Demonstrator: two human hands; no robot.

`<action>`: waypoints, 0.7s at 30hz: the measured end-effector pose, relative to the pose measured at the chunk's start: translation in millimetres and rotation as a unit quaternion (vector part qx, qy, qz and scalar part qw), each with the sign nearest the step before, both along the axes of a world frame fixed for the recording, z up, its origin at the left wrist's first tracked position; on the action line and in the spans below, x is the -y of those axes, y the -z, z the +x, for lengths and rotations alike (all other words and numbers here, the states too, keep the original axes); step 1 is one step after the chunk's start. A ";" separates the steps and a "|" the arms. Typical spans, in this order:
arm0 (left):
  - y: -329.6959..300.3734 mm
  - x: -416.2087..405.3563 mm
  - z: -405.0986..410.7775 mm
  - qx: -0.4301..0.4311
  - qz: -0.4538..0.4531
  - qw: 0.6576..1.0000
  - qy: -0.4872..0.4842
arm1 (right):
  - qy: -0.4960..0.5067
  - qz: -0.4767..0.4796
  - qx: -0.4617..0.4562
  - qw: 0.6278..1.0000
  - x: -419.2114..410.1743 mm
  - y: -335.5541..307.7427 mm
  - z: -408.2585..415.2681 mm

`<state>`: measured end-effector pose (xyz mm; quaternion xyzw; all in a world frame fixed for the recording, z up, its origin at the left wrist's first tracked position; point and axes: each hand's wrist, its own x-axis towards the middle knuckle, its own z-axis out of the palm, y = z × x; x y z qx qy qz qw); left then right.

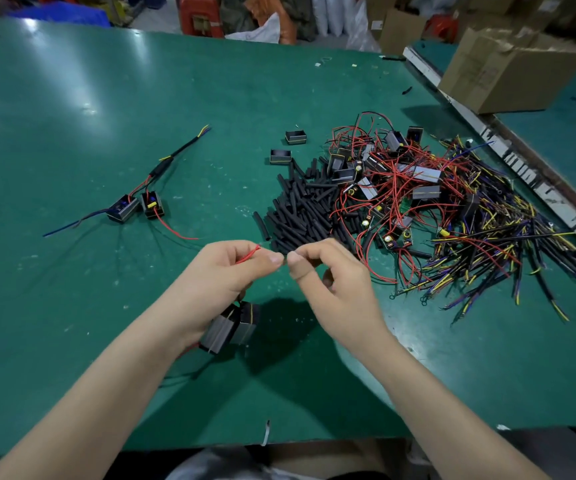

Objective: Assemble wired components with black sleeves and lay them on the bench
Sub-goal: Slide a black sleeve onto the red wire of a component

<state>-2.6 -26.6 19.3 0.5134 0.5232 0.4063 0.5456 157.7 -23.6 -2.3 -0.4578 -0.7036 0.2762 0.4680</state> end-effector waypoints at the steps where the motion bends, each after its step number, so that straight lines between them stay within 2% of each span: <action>1: 2.2 -0.6 0.3 -0.034 0.036 0.999 -0.015 | -0.004 -0.114 -0.065 0.991 0.9 -3.1 -3.5; 2: 4.1 -0.8 0.7 -0.080 0.087 0.993 -0.026 | -0.008 -0.232 -0.130 0.964 0.2 -5.7 -5.9; 3: 5.5 -0.3 0.5 -0.142 0.154 0.977 -0.029 | -0.019 -0.345 -0.180 0.921 -1.3 -8.5 -6.3; 4: 6.0 0.5 -0.8 -0.222 0.235 0.946 -0.020 | -0.037 -0.444 -0.219 0.868 -3.4 -10.7 -5.4; 5: 6.0 0.8 -3.3 -0.303 0.314 0.900 0.003 | -0.056 -0.525 -0.251 0.811 -5.1 -12.8 -3.4; 6: 6.3 0.4 -6.0 -0.369 0.382 0.847 0.033 | -0.074 -0.581 -0.275 0.762 -6.4 -13.9 -0.8; 7: 7.0 -0.2 -8.4 -0.411 0.429 0.802 0.063 | -0.089 -0.613 -0.287 0.730 -7.2 -14.0 2.0; 8: 8.9 -0.8 -11.0 -0.434 0.456 0.772 0.089 | -0.106 -0.629 -0.292 0.713 -6.8 -13.4 3.8; 9: 10.5 -0.9 -12.2 -0.442 0.465 0.760 0.102 | -0.121 -0.635 -0.293 0.704 -5.0 -12.3 4.7; 10: 11.1 0.3 -12.0 -0.441 0.457 0.766 0.102 | -0.127 -0.633 -0.292 0.705 -3.5 -11.0 5.0; 11: 11.4 2.4 -10.9 -0.426 0.429 0.791 0.094 | -0.122 -0.612 -0.285 0.727 -2.5 -8.3 5.2; 12: 10.9 4.6 -8.8 -0.393 0.389 0.830 0.073 | -0.102 -0.562 -0.266 0.776 -2.1 -3.7 4.7; 14: 10.1 5.0 -4.0 -0.310 0.298 0.903 0.015 | -0.050 -0.385 -0.192 0.901 0.4 4.2 0.6; 15: 9.4 3.7 -1.8 -0.274 0.253 0.928 -0.014 | -0.028 -0.280 -0.149 0.948 2.2 7.3 -0.2; 16: 8.6 2.2 0.3 -0.242 0.204 0.948 -0.036 | -0.014 -0.176 -0.107 0.978 3.3 9.7 -0.1; 17: 7.6 0.8 2.0 -0.208 0.156 0.964 -0.047 | -0.009 -0.081 -0.065 0.995 3.5 11.8 0.9; 19: 5.4 -0.7 3.9 -0.130 0.085 0.987 -0.052 | 0.000 0.070 0.016 0.997 2.7 16.6 3.4; 21: 3.4 -0.6 4.8 -0.070 0.033 0.996 -0.044 | 0.022 0.148 0.065 0.987 1.9 19.4 2.7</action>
